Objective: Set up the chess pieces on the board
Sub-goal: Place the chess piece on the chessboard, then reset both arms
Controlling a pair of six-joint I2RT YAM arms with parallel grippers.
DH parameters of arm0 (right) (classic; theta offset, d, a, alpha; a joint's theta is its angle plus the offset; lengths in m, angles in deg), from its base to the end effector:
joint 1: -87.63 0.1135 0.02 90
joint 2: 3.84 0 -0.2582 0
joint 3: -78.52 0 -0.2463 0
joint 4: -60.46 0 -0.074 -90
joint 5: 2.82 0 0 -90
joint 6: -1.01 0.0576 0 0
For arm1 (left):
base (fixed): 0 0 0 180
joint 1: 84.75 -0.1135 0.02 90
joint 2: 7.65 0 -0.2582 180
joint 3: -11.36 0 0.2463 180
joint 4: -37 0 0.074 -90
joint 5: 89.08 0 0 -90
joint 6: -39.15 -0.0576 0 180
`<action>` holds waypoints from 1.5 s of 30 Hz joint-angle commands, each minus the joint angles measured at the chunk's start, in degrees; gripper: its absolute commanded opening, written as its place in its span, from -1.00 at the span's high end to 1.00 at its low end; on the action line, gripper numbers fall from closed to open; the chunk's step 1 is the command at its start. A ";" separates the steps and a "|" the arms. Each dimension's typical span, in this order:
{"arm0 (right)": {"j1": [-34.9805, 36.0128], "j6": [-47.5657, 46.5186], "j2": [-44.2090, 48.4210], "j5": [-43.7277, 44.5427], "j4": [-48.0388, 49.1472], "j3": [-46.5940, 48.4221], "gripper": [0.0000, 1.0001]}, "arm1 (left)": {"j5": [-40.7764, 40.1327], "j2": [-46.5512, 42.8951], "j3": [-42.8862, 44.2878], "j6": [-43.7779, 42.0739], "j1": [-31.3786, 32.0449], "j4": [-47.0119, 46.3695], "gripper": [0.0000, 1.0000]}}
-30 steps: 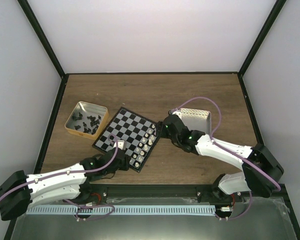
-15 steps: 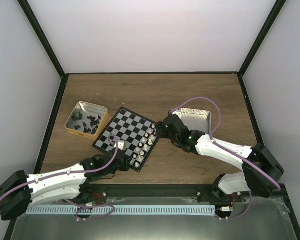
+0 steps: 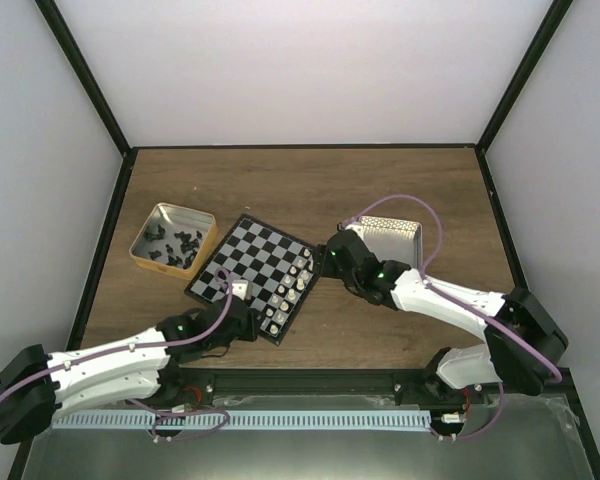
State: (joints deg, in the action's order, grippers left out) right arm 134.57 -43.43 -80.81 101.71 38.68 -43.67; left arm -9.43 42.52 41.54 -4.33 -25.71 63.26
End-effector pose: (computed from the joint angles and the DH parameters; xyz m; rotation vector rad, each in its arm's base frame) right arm 0.2102 0.2038 0.1992 0.1069 2.3191 0.5597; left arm 0.0996 -0.1460 0.1332 0.1796 2.4593 -0.6529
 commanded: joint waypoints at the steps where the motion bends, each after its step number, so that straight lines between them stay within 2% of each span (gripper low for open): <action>1: -0.53 0.68 2.74 1.31 -3.09 0.64 -0.46 | -3.33 -3.69 5.29 0.82 0.27 5.46 0.41; 5: -0.53 0.34 7.98 3.56 -7.70 1.09 -0.47 | -6.54 -7.95 14.20 0.38 0.16 13.27 0.13; 8: -0.53 -0.48 12.63 5.10 -11.35 0.85 -0.48 | -8.09 -10.47 20.49 -2.20 0.16 16.29 -0.03; 11: -0.51 -2.22 17.49 5.79 -15.37 1.12 -0.50 | -11.15 -12.65 25.19 -6.02 0.17 19.15 -0.28; 14: -0.53 -4.15 22.55 6.76 -20.21 2.74 -0.52 | -16.72 -14.63 29.99 -9.22 0.19 22.96 -0.60; 17: -0.55 -6.30 27.40 8.51 -24.93 5.20 -0.65 | -22.04 -17.12 34.20 -11.36 0.19 26.22 -0.98; 20: -0.58 -7.58 31.62 11.87 -29.61 8.02 -0.98 | -26.80 -19.88 37.58 -13.73 0.12 28.32 -1.00; 21: -0.54 -7.92 32.74 13.25 -31.29 9.14 -1.00 | -28.37 -20.72 38.46 -14.46 0.15 28.91 -1.00; 26: -0.52 -7.24 37.36 19.53 -40.58 14.12 -1.00 | -37.01 -24.17 45.29 -18.63 0.18 34.63 -1.00; 29: -0.53 -6.98 39.74 21.87 -43.84 15.69 -1.00 | -39.61 -26.98 47.14 -21.97 0.12 34.96 -1.00; 40: -0.53 -6.70 47.95 26.21 -46.95 17.12 -1.00 | -42.07 -28.27 52.88 -24.25 0.11 39.94 -1.00; 45: -0.53 -7.19 49.90 26.18 -46.39 16.62 -1.00 | -41.91 -28.34 52.36 -25.57 0.15 39.16 -1.00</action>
State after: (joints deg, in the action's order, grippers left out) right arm 134.31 -50.42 -32.27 125.73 -7.24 -28.90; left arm -50.30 13.67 93.62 -27.80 -25.66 101.36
